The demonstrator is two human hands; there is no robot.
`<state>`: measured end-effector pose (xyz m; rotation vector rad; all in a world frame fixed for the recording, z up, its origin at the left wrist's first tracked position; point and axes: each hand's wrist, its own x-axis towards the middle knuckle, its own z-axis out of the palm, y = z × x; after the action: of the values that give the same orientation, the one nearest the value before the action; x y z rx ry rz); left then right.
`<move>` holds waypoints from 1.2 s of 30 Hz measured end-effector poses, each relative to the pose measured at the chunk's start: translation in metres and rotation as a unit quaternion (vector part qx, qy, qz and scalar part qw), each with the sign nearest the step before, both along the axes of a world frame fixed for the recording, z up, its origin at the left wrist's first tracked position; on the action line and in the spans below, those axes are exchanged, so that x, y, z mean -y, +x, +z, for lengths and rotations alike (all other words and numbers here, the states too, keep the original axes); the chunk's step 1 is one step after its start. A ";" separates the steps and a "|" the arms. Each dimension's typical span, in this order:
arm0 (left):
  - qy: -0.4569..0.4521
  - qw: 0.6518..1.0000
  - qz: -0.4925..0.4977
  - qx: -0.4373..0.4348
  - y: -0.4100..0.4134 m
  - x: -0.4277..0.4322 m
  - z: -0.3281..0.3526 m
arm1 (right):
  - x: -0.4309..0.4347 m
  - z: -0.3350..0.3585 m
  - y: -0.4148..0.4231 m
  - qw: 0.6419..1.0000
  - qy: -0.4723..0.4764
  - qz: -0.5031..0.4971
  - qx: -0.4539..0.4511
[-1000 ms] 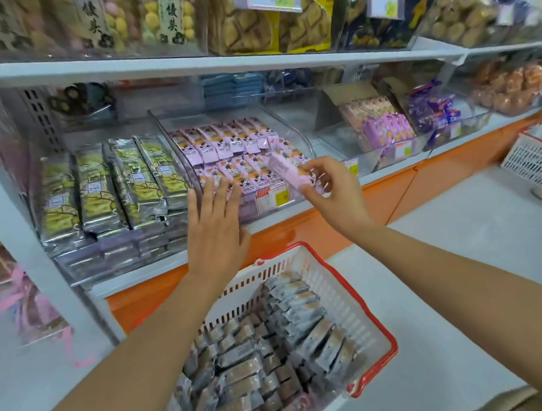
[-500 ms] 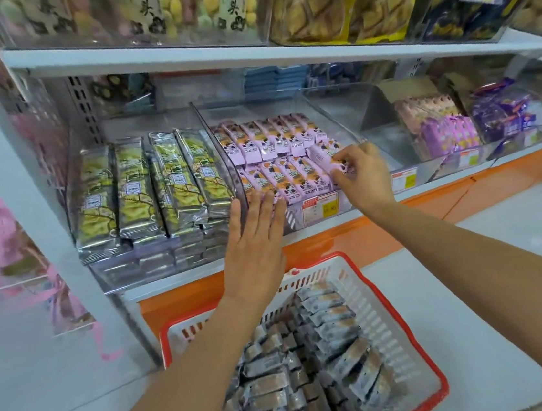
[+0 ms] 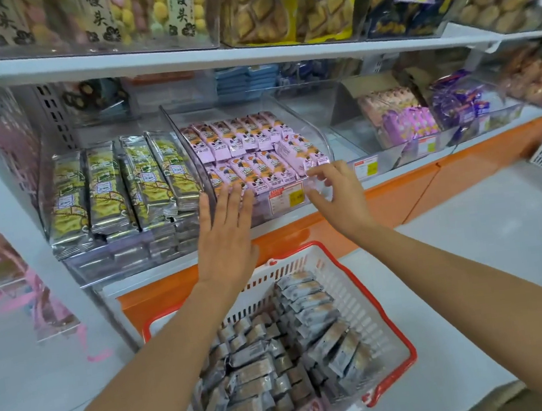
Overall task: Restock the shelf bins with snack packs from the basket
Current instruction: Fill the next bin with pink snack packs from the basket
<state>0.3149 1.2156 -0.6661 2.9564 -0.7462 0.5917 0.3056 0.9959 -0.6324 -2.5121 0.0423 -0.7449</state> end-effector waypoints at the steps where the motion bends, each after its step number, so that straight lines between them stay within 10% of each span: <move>1: 0.005 1.000 -0.001 0.008 -0.003 0.000 -0.001 | -0.002 -0.006 -0.011 1.000 0.008 0.009 0.008; 15: 0.106 0.981 -0.068 -0.146 -0.036 -0.022 -0.084 | -0.018 -0.127 -0.109 0.945 0.032 0.100 -0.309; 28: 0.156 0.967 -0.043 -0.195 -0.022 -0.058 -0.169 | -0.062 -0.236 -0.107 0.637 -0.166 0.283 -0.698; 36: 0.095 0.981 -0.030 -0.167 -0.021 -0.049 -0.184 | -0.064 -0.252 -0.108 0.584 -0.231 0.317 -0.711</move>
<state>0.2942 1.2648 -0.8503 3.0681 -0.8941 0.0137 0.1974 1.0598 -0.8847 -2.4951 -0.5149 1.7957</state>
